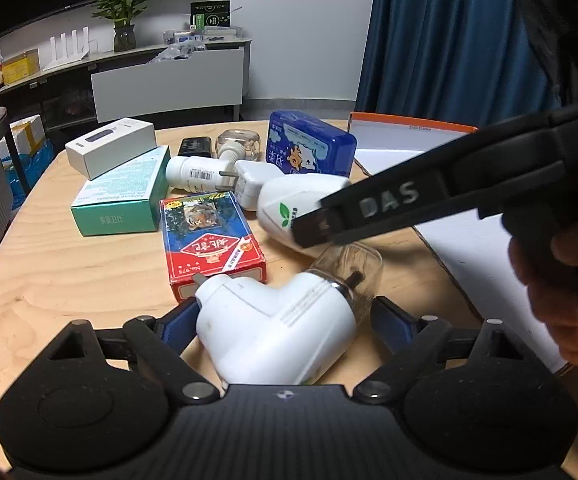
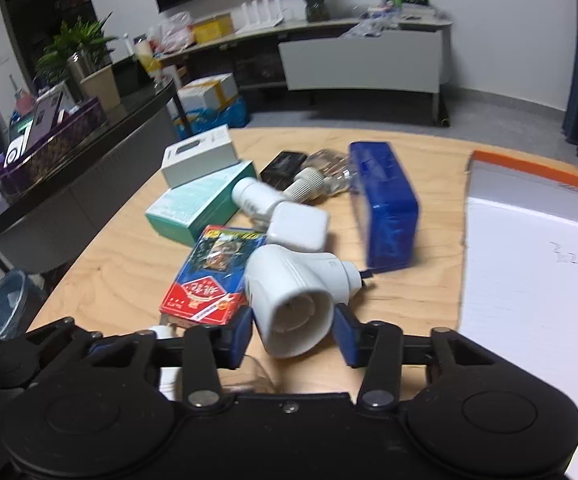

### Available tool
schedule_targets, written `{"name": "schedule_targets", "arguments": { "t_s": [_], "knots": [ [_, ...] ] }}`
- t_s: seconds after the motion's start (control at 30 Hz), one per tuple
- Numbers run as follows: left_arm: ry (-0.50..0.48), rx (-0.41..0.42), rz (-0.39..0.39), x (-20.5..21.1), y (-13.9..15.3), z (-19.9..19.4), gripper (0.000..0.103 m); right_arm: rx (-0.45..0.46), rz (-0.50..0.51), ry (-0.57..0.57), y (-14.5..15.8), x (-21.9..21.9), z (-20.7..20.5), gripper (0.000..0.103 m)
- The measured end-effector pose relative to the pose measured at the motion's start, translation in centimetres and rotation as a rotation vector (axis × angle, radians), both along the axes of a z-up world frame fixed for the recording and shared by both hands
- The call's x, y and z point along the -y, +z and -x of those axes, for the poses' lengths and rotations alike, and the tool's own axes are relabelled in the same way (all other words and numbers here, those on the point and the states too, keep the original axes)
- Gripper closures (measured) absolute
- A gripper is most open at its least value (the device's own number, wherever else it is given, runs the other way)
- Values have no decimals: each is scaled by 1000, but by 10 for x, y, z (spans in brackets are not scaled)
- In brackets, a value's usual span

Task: Organize rigid objects
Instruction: 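Grasp the white plug adapter with glass bulb with the left gripper while the right grasps the white socket adapter, then carry both white adapters toward the open white box with both grippers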

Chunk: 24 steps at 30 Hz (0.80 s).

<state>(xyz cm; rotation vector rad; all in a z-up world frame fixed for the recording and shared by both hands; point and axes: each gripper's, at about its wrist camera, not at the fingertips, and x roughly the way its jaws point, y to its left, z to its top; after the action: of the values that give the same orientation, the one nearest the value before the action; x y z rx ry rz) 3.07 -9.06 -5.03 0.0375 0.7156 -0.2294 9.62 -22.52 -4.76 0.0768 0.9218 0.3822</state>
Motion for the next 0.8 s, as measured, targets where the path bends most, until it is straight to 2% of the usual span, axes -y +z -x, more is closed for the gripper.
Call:
{"name": "schedule_targets", "arguments": {
  "t_s": [0.13,0.2,0.27,0.37,0.5,0.53,0.57,0.6,0.7,0.8],
  "knots": [
    [-4,-10,-3,-2,1,4,13,-3,-1,-3,1,9,6,49],
    [2,-2,-2,-3,2,6,15,12,-15,-8,3,11,8,28],
    [10,-7,-16,-8,0,7,21,32,14,-23,5,8,8,22],
    [17,-9,-2,-12,-1,12,21,48,22,-8,4,3,5,12],
    [32,-8,2,-16,-3,9,20,27,16,-19,0,-6,-5,11],
    [31,-2,2,-15,-3,9,16,19,3,-30,-2,-8,-7,11],
    [27,4,2,-14,-3,8,6,8,-9,-43,-5,-10,-11,11],
    [21,12,-2,-11,-3,7,0,-4,-12,-60,-7,-12,-14,11],
    [9,33,-16,-8,-4,5,0,-27,-11,-117,-15,-16,-22,11],
    [24,12,-23,-6,-12,-6,0,-34,-31,-134,-23,-16,-26,15]
  ]
}}
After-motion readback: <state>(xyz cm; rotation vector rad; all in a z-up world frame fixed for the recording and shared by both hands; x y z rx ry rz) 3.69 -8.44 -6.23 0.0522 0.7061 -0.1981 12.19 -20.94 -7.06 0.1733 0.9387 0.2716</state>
